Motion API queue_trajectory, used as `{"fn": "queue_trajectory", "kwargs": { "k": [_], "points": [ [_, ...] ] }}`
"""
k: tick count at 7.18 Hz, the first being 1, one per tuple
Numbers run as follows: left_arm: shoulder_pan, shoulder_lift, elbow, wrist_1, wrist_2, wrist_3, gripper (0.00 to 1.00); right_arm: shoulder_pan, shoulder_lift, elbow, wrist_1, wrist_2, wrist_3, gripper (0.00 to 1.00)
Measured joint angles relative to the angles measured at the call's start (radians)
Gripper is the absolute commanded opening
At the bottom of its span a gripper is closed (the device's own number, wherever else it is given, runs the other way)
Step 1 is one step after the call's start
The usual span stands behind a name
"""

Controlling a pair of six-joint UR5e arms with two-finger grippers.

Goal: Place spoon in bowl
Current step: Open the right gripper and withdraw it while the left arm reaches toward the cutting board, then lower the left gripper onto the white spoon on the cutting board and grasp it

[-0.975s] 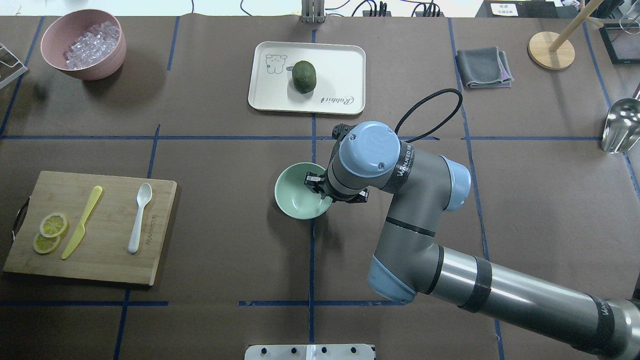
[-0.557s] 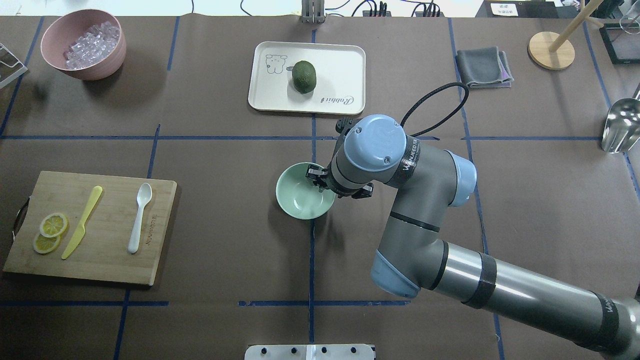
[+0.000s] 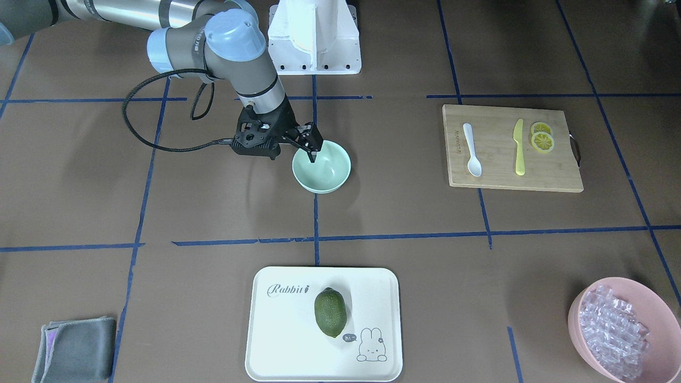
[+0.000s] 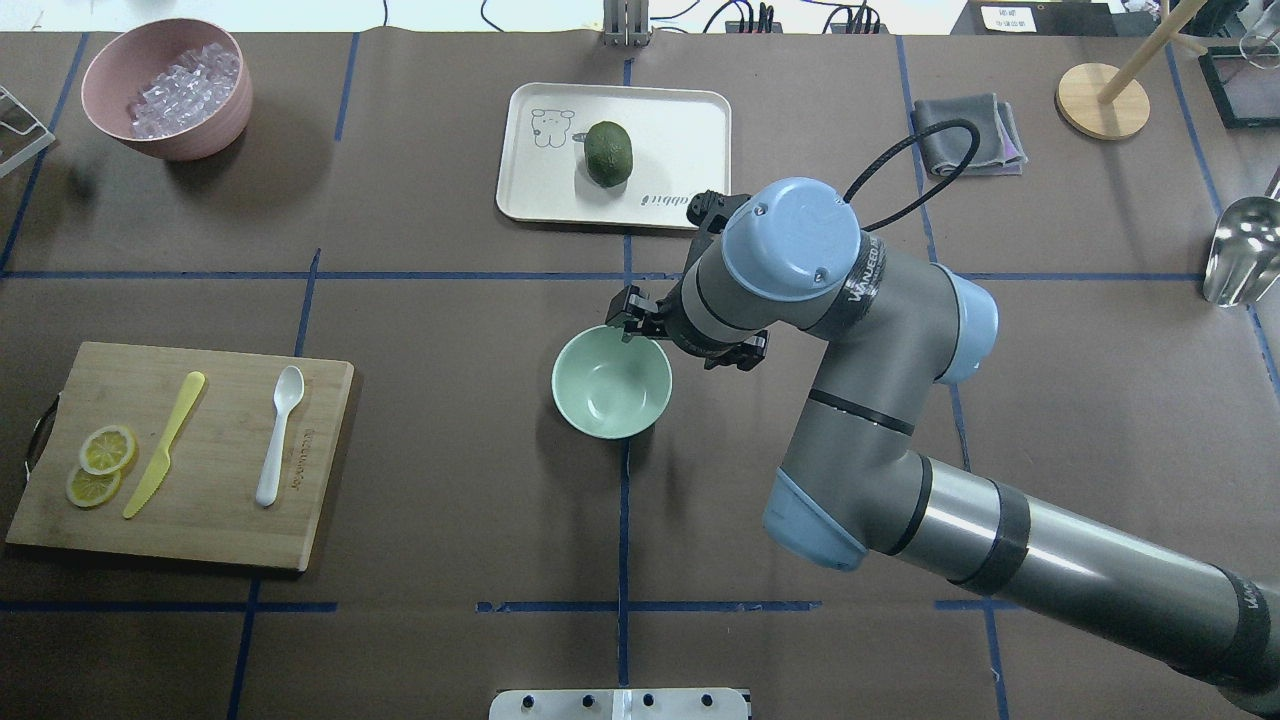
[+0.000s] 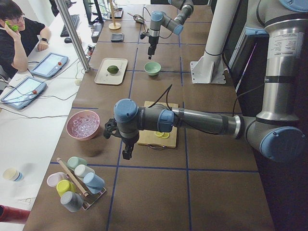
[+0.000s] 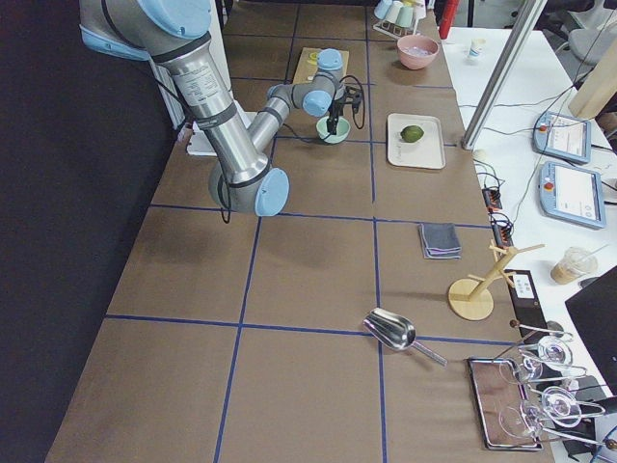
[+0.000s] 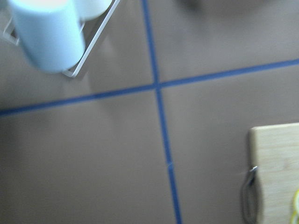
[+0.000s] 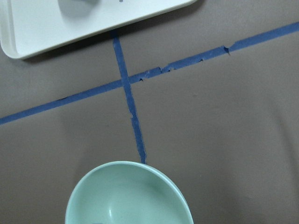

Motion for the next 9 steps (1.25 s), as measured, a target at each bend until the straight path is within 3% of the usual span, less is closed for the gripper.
{"fn": "queue_trajectory", "kwargs": {
  "k": [2, 4, 6, 9],
  "points": [
    [0.135, -0.001, -0.144, -0.011, 0.006, -0.259, 1.0, 0.06, -0.027, 0.033, -0.06, 0.01, -0.017, 1.0],
    [0.312, -0.003, -0.225, -0.135, 0.074, -0.584, 0.99, 0.12, -0.071, 0.115, -0.209, 0.014, -0.193, 1.0],
    [0.519, -0.009, -0.243, -0.285, 0.226, -0.897, 0.99, 0.244, -0.106, 0.164, -0.32, 0.109, -0.425, 1.0],
    [0.794, -0.018, -0.247, -0.343, 0.463, -1.129, 0.97, 0.456, -0.226, 0.192, -0.346, 0.281, -0.745, 1.0]
  ]
}}
